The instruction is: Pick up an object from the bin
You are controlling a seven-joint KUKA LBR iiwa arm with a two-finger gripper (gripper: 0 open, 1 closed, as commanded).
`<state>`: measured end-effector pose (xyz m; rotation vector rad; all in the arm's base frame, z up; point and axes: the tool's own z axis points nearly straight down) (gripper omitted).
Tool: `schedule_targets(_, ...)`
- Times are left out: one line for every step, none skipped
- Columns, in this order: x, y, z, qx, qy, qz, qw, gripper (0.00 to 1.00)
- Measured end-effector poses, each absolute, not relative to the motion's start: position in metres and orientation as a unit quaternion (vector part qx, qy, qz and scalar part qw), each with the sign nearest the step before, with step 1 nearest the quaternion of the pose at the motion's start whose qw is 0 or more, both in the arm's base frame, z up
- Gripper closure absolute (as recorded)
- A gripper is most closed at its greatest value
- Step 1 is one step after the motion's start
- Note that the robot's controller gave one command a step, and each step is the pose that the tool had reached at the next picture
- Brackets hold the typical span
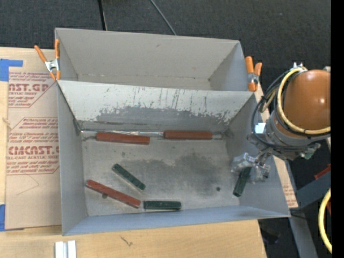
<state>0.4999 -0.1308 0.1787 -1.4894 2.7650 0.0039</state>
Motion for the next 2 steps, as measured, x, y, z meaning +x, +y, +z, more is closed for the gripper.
schedule_targets(0.500,-0.131,0.179,-0.474,0.880,0.001,0.001,1.00)
schedule_targets(0.509,-0.131,0.236,-0.475,0.880,0.002,0.000,1.00)
